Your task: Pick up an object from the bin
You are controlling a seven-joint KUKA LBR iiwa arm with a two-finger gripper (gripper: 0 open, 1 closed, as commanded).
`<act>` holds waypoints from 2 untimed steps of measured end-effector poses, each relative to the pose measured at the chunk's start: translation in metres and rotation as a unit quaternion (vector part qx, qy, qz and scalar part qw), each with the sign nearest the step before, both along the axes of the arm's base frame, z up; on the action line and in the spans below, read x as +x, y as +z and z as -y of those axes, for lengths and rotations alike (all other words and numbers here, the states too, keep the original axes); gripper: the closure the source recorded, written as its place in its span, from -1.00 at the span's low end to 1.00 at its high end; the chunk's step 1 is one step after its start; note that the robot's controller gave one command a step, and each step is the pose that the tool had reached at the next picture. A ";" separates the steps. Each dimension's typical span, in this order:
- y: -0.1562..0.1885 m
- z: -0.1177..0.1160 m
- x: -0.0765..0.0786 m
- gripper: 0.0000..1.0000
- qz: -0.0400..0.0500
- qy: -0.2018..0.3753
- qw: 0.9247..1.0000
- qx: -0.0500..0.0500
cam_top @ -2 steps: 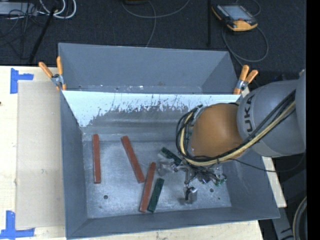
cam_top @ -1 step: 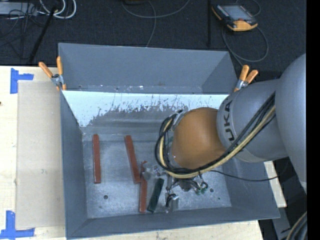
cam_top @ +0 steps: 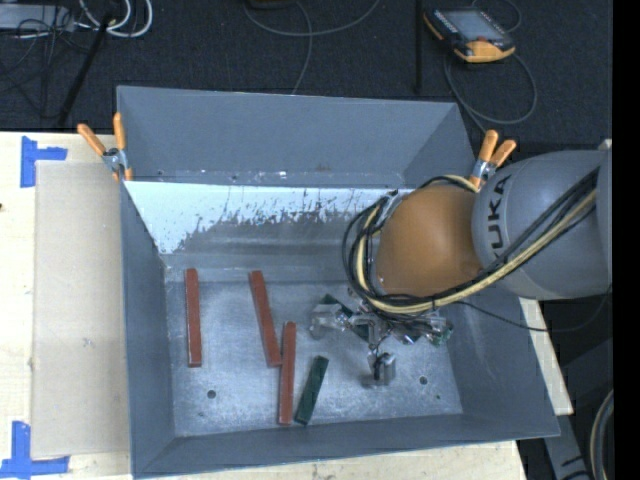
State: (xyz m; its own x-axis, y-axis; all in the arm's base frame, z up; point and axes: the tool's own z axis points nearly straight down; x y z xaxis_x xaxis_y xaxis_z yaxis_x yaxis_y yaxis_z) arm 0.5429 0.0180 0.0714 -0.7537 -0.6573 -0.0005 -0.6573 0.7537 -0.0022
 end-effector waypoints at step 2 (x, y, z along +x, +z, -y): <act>-0.002 -0.078 -0.027 -1.00 0.000 0.049 0.999 0.001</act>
Offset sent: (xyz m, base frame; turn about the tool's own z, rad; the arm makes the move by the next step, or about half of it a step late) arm -0.0573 0.1075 0.0157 0.0053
